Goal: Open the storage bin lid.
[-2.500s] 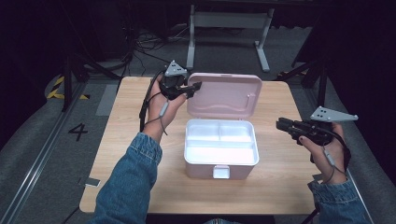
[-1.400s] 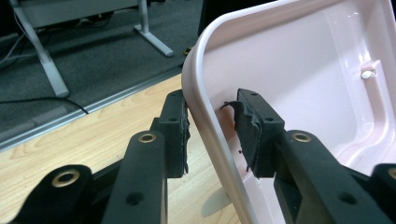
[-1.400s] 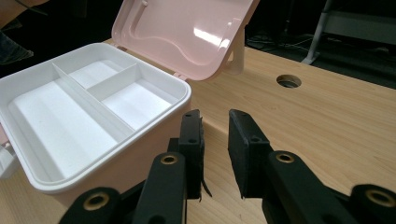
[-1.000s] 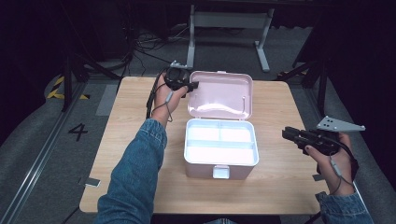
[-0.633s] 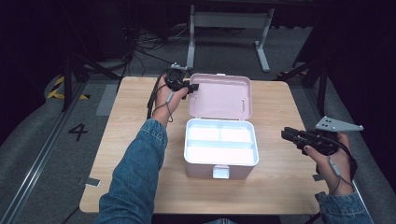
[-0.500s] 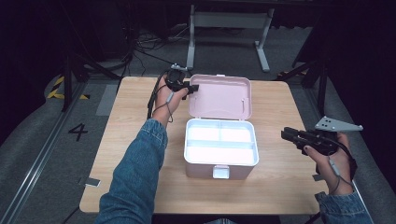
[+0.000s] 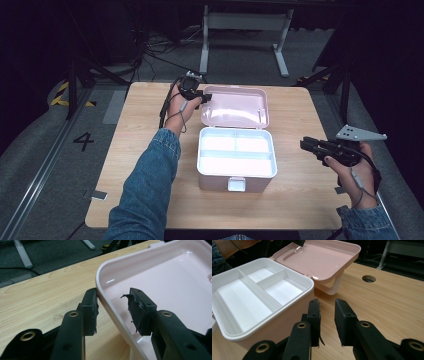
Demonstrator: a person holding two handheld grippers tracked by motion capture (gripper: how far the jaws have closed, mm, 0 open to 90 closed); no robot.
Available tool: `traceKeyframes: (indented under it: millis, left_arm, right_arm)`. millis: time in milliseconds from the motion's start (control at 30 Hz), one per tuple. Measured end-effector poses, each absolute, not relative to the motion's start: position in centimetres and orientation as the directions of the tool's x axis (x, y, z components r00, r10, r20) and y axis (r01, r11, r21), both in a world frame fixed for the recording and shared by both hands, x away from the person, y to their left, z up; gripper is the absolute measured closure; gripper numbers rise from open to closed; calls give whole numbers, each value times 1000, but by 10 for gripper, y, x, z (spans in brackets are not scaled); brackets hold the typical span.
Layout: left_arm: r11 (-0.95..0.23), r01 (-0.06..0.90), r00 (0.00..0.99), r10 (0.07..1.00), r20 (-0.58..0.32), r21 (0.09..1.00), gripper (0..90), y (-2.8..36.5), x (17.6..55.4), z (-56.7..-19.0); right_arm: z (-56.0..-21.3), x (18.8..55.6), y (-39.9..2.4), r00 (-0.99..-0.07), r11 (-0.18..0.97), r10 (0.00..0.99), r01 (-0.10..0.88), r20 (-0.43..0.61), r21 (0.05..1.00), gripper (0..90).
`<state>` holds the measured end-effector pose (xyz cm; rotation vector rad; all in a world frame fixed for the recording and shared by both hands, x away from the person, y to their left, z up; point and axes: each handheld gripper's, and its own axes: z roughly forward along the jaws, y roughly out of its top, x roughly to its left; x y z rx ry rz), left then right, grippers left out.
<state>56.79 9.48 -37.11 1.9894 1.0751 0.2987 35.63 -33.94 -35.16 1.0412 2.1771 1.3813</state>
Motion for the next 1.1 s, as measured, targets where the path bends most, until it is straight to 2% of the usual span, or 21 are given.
traceKeyframes:
  millis: [233,333,467,1100]
  left_arm:
    - [-260,600,605,767,-216,756,536,100,568,-377]
    - [-267,576,613,767,-192,772,465,102,564,-372]
    - [-263,546,628,757,-181,795,442,103,556,-360]
    - [-297,393,701,709,-74,870,385,124,475,-292]
  right_arm:
    - [-353,357,-338,-667,255,740,392,83,884,746]
    - [-353,358,-338,-668,255,739,396,86,882,742]
    - [-353,361,-336,-672,258,735,399,89,880,739]
    - [-349,398,-312,-725,266,678,396,121,879,712]
